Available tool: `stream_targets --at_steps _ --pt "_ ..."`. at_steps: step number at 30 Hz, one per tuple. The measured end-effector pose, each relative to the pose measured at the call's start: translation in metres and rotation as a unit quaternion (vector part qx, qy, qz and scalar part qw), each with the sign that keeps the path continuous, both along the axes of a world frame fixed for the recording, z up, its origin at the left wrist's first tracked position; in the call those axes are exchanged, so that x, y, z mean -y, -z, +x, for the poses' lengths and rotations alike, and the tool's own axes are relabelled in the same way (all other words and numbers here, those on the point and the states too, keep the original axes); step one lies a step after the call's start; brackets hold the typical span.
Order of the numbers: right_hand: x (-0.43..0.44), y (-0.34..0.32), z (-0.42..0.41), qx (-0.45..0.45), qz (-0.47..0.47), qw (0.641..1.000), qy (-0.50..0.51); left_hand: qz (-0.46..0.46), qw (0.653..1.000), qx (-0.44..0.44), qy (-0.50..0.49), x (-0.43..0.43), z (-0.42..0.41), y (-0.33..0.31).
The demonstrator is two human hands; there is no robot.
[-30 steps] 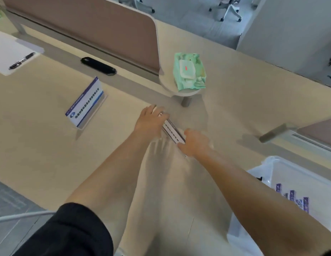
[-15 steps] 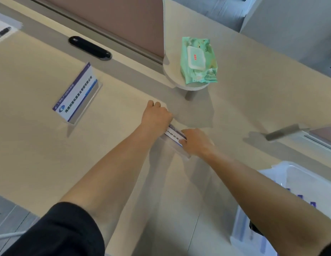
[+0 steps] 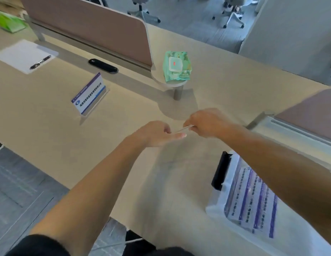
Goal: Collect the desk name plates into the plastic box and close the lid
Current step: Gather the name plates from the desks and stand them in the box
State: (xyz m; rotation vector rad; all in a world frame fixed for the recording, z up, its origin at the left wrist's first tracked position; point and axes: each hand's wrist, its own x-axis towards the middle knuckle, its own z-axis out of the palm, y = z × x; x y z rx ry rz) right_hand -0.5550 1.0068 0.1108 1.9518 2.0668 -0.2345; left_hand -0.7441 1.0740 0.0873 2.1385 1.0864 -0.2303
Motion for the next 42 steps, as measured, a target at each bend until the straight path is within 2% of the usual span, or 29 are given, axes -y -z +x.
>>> stream_targets --at_steps 3,6,9,13,15,17,19,21,24,27,30,33,34,36,42 --pt "0.046 -0.027 0.017 0.031 0.021 0.996 -0.085 -0.116 0.989 0.077 -0.042 0.051 -0.003 -0.018" --pt "0.086 -0.055 0.027 0.056 0.034 0.985 -0.162 -0.18 0.977 0.11 -0.044 0.101 -0.003 -0.028" --pt "0.121 -0.08 0.028 0.095 0.032 0.974 -0.205 -0.175 0.974 0.14 -0.028 0.141 -0.006 -0.034" --pt "0.171 -0.106 0.019 0.105 0.038 0.972 -0.205 -0.145 0.964 0.217 -0.039 0.187 -0.014 -0.03" --pt "0.192 -0.117 0.016 0.109 0.076 0.974 -0.186 -0.156 0.946 0.277 -0.055 0.208 -0.018 -0.032" --pt "0.211 -0.123 0.012 0.089 0.137 0.978 -0.127 -0.173 0.93 0.318 -0.062 0.226 -0.023 -0.034" --pt "0.231 -0.128 0.003 0.027 0.176 0.984 -0.029 -0.201 0.914 0.345 -0.063 0.242 -0.027 -0.034" --pt "0.251 -0.131 -0.01 -0.072 0.184 0.977 0.083 -0.234 0.894 0.377 -0.055 0.259 -0.033 -0.035" --pt "0.273 -0.136 -0.023 -0.192 0.196 0.946 0.172 -0.281 0.866 0.408 -0.072 0.282 -0.039 -0.034" --pt "0.295 -0.139 -0.03 -0.306 0.202 0.899 0.239 -0.295 0.863 0.4 -0.088 0.302 -0.04 -0.043" --pt "0.312 -0.138 -0.034 -0.43 0.188 0.816 0.338 -0.328 0.856 0.395 -0.06 0.322 -0.033 -0.055" --pt "0.328 -0.132 -0.037 -0.535 0.208 0.714 0.401 -0.383 0.834 0.396 -0.035 0.344 -0.019 -0.064" --pt "0.33 -0.129 -0.036 -0.548 0.228 0.696 0.404 -0.387 0.831 0.399 -0.026 0.35 -0.016 -0.065" --pt "0.335 -0.127 -0.027 -0.553 0.256 0.684 0.401 -0.38 0.837 0.394 -0.002 0.355 -0.006 -0.065" --pt "0.354 -0.128 0.027 -0.603 0.252 0.62 0.433 -0.301 0.881 0.345 0.124 0.358 0.032 -0.079"
